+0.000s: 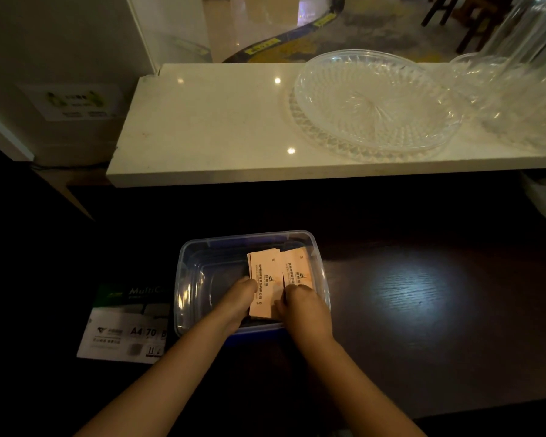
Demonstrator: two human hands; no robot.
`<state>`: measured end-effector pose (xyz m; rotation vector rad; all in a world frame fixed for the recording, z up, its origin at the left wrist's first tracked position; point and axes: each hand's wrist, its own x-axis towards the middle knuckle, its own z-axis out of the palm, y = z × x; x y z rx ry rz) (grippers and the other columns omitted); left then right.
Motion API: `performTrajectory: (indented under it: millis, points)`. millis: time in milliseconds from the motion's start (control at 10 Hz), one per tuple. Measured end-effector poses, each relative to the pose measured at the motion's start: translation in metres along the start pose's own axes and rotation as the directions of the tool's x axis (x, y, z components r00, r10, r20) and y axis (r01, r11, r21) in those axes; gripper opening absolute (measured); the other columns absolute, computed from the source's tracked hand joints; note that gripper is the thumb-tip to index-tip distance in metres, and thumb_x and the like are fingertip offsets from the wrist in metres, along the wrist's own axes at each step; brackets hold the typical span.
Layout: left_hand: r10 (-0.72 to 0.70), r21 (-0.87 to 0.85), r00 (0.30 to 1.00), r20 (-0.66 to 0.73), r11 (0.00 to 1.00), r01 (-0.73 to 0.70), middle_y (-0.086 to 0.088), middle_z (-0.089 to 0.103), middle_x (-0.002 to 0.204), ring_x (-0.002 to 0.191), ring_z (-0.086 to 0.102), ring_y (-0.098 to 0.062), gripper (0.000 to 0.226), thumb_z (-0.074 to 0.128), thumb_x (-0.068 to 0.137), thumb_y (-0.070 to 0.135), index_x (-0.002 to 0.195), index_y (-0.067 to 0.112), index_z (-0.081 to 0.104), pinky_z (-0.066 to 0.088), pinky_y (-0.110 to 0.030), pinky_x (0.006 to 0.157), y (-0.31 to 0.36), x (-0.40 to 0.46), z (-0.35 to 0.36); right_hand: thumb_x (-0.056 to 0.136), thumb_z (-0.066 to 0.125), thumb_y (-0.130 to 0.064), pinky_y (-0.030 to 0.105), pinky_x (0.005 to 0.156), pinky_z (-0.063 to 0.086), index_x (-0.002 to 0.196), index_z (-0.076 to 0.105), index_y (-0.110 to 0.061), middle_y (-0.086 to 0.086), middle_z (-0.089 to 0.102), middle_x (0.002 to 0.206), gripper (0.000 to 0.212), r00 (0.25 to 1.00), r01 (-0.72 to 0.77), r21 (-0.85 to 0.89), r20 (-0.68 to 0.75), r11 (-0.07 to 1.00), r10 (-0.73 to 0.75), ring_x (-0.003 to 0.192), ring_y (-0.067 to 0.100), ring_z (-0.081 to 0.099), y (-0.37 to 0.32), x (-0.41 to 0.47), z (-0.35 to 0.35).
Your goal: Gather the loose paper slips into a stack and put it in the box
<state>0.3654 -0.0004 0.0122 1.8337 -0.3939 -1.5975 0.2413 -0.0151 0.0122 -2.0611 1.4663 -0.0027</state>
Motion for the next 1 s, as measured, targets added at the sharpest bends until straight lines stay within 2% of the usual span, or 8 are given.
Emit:
performTrajectory:
  millis: [100, 200, 300, 400, 700, 800, 900, 1000]
  points:
    - [0.004, -0.010, 1.000, -0.019, 1.000, -0.004, -0.007, 0.059, 0.090, 0.082, 0.055, -0.019, 0.025, 0.031, 0.092, 0.013, 0.111, 0.013, 0.048, 0.043, -0.030, 0.066, -0.002, 0.000, -0.001, 0.092, 0.050, -0.027, 0.030, 0.087, 0.052, 0.120, 0.051, -0.011, 0.009, 0.054, 0.124, 0.032, 0.998, 0.042, 0.014, -0.047, 0.999, -0.041, 0.106, 0.020, 0.058, -0.001, 0.001, 0.000]
    - [0.028, -0.006, 0.999, -0.016, 1.000, -0.028, -0.004, 0.057, 0.088, 0.081, 0.054, -0.017, 0.029, 0.029, 0.093, 0.012, 0.117, 0.018, 0.044, 0.043, -0.031, 0.069, -0.001, 0.003, 0.002, 0.092, 0.050, -0.024, 0.034, 0.091, 0.052, 0.125, 0.047, -0.009, 0.012, 0.049, 0.129, 0.036, 0.998, 0.045, 0.033, -0.040, 0.998, -0.043, 0.111, 0.024, 0.055, -0.004, 0.006, -0.001]
    - [0.049, 0.024, 0.999, 0.000, 0.999, -0.049, -0.002, 0.056, 0.090, 0.084, 0.053, -0.017, 0.035, 0.028, 0.093, 0.010, 0.124, 0.022, 0.039, 0.044, -0.037, 0.082, -0.002, 0.007, 0.005, 0.092, 0.050, -0.018, 0.034, 0.093, 0.051, 0.123, 0.049, -0.009, 0.012, 0.049, 0.128, 0.032, 0.999, 0.044, 0.041, -0.019, 0.998, -0.043, 0.111, 0.024, 0.055, -0.005, 0.009, -0.002]
    - [0.057, 0.059, 0.998, -0.010, 0.997, -0.056, -0.003, 0.056, 0.093, 0.091, 0.054, -0.021, 0.032, 0.028, 0.093, 0.011, 0.121, 0.022, 0.040, 0.044, -0.041, 0.090, -0.004, 0.006, 0.006, 0.092, 0.050, -0.015, 0.032, 0.094, 0.050, 0.124, 0.048, -0.009, 0.012, 0.049, 0.129, 0.033, 0.998, 0.056, 0.025, -0.004, 0.998, -0.056, 0.111, 0.024, 0.056, -0.003, 0.010, -0.001]
    - [0.034, 0.030, 0.998, -0.045, 0.999, -0.032, -0.005, 0.059, 0.088, 0.085, 0.056, -0.020, 0.018, 0.034, 0.091, 0.017, 0.099, 0.017, 0.050, 0.044, -0.041, 0.089, -0.002, 0.002, 0.000, 0.092, 0.051, -0.019, 0.031, 0.091, 0.052, 0.123, 0.048, -0.010, 0.010, 0.050, 0.128, 0.032, 0.991, 0.121, 0.078, -0.073, 0.990, -0.115, 0.110, 0.023, 0.056, 0.005, 0.013, -0.002]
    - [0.083, 0.080, 0.992, -0.100, 0.994, -0.075, -0.004, 0.064, 0.095, 0.102, 0.057, -0.023, 0.016, 0.043, 0.089, 0.022, 0.100, 0.021, 0.055, 0.041, -0.044, 0.095, -0.002, -0.001, -0.008, 0.090, 0.054, -0.022, 0.025, 0.083, 0.049, 0.118, 0.052, -0.013, 0.007, 0.051, 0.126, 0.030, 0.980, 0.185, 0.090, -0.096, 0.979, -0.176, 0.106, 0.021, 0.058, 0.010, 0.019, -0.012]
    - [0.174, 0.148, 0.960, -0.220, 0.979, -0.143, 0.001, 0.063, 0.109, 0.109, 0.054, -0.020, 0.038, 0.056, 0.084, 0.026, 0.122, 0.024, 0.049, 0.040, -0.026, 0.077, -0.001, -0.010, -0.013, 0.090, 0.052, -0.025, 0.027, 0.080, 0.050, 0.120, 0.053, -0.014, 0.007, 0.053, 0.124, 0.032, 0.961, 0.273, 0.098, -0.081, 0.957, -0.265, 0.101, 0.019, 0.058, 0.014, 0.029, -0.022]
    - [0.275, 0.193, 0.897, -0.345, 0.956, -0.219, -0.001, 0.063, 0.107, 0.092, 0.056, -0.011, 0.048, 0.061, 0.082, 0.026, 0.127, 0.017, 0.048, 0.034, -0.015, 0.061, 0.002, -0.023, -0.009, 0.087, 0.057, -0.026, 0.035, 0.087, 0.052, 0.125, 0.051, -0.014, 0.008, 0.055, 0.126, 0.040, 0.954, 0.298, 0.118, 0.000, 0.947, -0.300, 0.104, 0.021, 0.058, 0.021, 0.035, -0.032]
